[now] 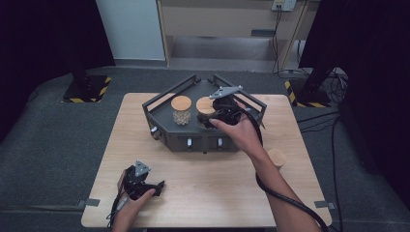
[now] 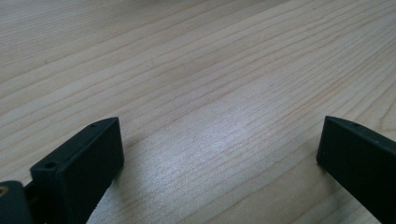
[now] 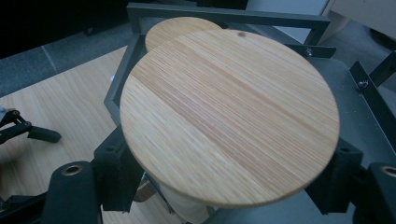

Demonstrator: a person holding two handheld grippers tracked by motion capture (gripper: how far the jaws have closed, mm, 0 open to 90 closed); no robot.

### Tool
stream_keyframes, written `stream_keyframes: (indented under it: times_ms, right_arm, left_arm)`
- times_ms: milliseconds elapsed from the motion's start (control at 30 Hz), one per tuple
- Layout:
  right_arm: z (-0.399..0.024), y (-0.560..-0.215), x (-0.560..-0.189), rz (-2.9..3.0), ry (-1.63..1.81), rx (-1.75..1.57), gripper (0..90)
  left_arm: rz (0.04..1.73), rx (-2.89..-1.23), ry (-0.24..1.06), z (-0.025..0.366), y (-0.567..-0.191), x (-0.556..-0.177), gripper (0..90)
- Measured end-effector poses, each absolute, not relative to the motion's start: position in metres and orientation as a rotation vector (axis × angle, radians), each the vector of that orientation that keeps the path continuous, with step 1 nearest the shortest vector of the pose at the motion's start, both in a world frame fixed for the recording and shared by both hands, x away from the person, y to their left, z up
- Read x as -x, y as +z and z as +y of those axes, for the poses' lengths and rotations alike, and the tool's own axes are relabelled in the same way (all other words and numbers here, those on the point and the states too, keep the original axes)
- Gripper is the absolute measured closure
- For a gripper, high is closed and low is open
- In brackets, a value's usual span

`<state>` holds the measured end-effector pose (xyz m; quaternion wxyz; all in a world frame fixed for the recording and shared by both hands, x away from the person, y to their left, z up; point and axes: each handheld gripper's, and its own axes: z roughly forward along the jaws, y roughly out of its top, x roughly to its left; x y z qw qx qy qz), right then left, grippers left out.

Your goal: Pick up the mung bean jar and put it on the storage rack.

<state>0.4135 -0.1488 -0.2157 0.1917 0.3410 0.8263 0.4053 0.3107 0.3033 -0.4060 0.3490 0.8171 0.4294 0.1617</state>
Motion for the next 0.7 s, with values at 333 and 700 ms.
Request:
stream_keyframes:
  times_ms: [333,700]
  right_arm:
    - [-0.150,-0.220,-0.423,2.314,1.136,-0.986,25.7]
    - [-0.146,-0.224,-0.431,2.311,1.130,-1.007,25.7]
  left_arm:
    - [1.114,-2.117,0.419,0.303,-0.406,-0.311,0.0]
    - [1.115,-2.117,0.421,0.303,-0.406,-0.310,0.0]
